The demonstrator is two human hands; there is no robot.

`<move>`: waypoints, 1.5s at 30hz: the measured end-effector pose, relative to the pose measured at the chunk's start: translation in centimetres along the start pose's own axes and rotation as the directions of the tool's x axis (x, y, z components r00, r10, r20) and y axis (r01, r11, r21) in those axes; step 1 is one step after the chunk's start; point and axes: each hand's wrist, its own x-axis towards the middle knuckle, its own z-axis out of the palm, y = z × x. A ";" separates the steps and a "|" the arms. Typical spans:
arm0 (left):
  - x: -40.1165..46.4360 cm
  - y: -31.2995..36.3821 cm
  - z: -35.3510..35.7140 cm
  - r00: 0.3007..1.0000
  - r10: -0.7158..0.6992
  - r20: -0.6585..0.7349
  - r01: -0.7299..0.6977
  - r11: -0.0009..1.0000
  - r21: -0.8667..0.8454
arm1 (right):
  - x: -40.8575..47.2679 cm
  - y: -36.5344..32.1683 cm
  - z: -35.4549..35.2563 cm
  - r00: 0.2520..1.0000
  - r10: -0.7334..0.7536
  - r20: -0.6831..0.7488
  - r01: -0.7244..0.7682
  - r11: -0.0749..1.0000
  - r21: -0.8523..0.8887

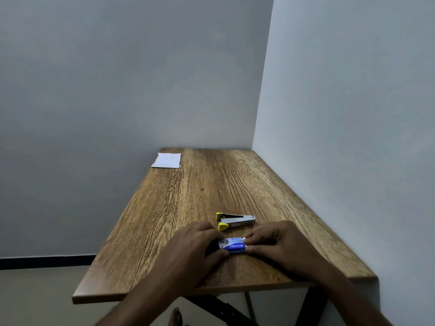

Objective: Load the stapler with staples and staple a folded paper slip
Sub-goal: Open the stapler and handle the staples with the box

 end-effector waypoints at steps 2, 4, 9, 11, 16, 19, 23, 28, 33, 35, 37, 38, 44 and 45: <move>0.0 0.0 0.0 1.000 -0.001 -0.002 0.001 1.000 -0.005 | 0.1 0.0 0.1 1.000 0.016 0.001 -0.016 1.000 0.001; 0.0 -0.1 0.0 1.000 -0.002 -0.002 0.002 1.000 -0.007 | 0.1 -0.1 0.3 1.000 0.028 -0.010 -0.028 1.000 -0.015; 0.0 -0.2 0.2 1.000 -0.003 -0.001 0.003 1.000 -0.017 | 0.6 -0.4 0.9 0.998 0.047 -0.034 -0.047 0.999 -0.003; 0.0 -0.2 0.2 1.000 -0.001 -0.003 0.001 1.000 -0.026 | 0.7 -0.4 1.1 0.998 0.044 -0.039 -0.045 0.999 -0.016; 0.2 -0.3 0.0 1.000 -0.006 0.010 0.007 0.999 -0.046 | 1.1 -0.7 1.2 1.000 0.018 0.001 -0.018 0.999 -0.046; 0.3 -0.3 0.0 1.000 -0.004 0.009 0.004 0.999 -0.044 | 0.7 -0.6 1.1 1.000 -0.001 -0.009 0.000 0.999 -0.052; 0.4 -0.3 -0.1 1.000 -0.008 -0.007 0.007 0.998 -0.056 | 0.2 -0.7 0.7 0.999 -0.048 -0.005 0.048 0.998 -0.050; 2.0 -0.1 -1.4 0.998 -0.008 -0.056 0.003 0.997 -0.081 | 1.1 -0.6 -0.4 0.997 -0.064 -0.038 0.062 0.997 -0.047; 5.3 0.0 -2.2 0.996 -0.015 -0.087 0.010 0.998 -0.064 | 3.3 -0.1 -1.5 0.992 -0.058 -0.109 0.049 0.996 -0.079; 6.2 -0.2 -2.1 0.995 -0.018 -0.099 0.013 0.999 -0.050 | 4.1 0.3 -1.6 0.992 -0.043 -0.122 0.033 0.996 -0.085; 7.0 -0.5 -1.7 0.995 -0.025 -0.101 0.023 0.999 -0.027 | 4.7 1.0 -1.5 0.991 -0.020 -0.129 0.008 0.996 -0.088; 7.2 -0.7 -1.4 0.995 -0.032 -0.099 0.030 0.999 -0.020 | 4.9 1.4 -1.3 0.992 -0.007 -0.130 -0.004 0.997 -0.082; 7.2 -1.7 0.8 0.996 -0.065 -0.059 0.062 0.997 -0.046 | 4.9 3.2 0.0 0.993 0.055 -0.102 -0.057 0.998 -0.017; 7.2 -1.9 1.0 0.996 -0.068 -0.060 0.065 0.996 -0.058 | 4.9 3.3 0.0 0.994 0.053 -0.097 -0.055 0.998 -0.013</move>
